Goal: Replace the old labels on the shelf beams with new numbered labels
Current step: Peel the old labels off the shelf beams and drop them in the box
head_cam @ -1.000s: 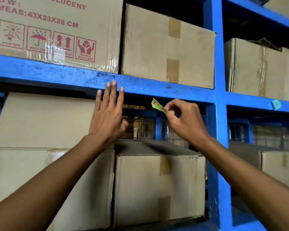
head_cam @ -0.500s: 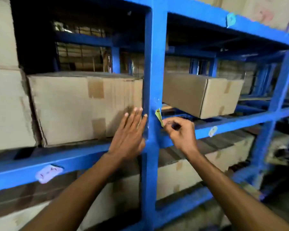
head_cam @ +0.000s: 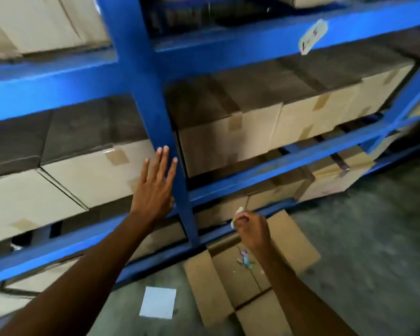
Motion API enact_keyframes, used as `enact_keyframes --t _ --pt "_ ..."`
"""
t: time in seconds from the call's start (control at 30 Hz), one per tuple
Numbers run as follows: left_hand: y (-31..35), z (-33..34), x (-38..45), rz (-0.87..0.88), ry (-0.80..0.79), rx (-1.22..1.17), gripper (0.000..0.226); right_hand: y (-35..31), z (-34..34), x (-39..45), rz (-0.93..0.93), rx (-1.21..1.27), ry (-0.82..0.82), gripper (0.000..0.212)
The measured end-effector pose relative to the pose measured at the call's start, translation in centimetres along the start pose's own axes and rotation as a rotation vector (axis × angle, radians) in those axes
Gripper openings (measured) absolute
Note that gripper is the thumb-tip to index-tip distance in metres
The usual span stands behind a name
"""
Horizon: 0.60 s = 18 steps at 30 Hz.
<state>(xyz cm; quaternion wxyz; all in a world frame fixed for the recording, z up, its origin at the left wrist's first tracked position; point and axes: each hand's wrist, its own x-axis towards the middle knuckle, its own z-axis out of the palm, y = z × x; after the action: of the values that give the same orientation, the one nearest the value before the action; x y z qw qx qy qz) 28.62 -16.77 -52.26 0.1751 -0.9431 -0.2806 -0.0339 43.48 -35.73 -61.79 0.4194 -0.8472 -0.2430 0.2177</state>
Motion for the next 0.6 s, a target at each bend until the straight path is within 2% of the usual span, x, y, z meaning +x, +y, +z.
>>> enact_keyframes --t 0.1,0.17,0.3,0.37,0.43,0.6 --pt "1.2 1.7 0.2 -0.030 -0.025 0.022 0.098 6.3 1.0 0.1 0.153 -0.239 -0.146 0.023" --pt "1.2 2.0 0.4 -0.039 -0.012 0.018 0.096 8.4 1.2 0.3 0.207 -0.368 -0.126 0.028" --pt "1.2 2.9 0.6 -0.046 0.014 0.040 0.095 11.3 1.7 1.7 0.327 -0.359 -0.171 0.028" --pt "1.2 3.3 0.6 -0.043 0.023 0.041 0.096 12.4 1.9 2.6 0.401 -0.254 -0.204 0.022" --pt "1.1 3.5 0.6 -0.044 0.038 0.037 0.097 13.0 2.2 3.0 0.395 -0.225 -0.234 0.020" --pt "1.0 4.0 0.8 -0.041 0.063 0.044 0.097 13.7 2.7 3.0 0.421 -0.233 -0.171 0.019"
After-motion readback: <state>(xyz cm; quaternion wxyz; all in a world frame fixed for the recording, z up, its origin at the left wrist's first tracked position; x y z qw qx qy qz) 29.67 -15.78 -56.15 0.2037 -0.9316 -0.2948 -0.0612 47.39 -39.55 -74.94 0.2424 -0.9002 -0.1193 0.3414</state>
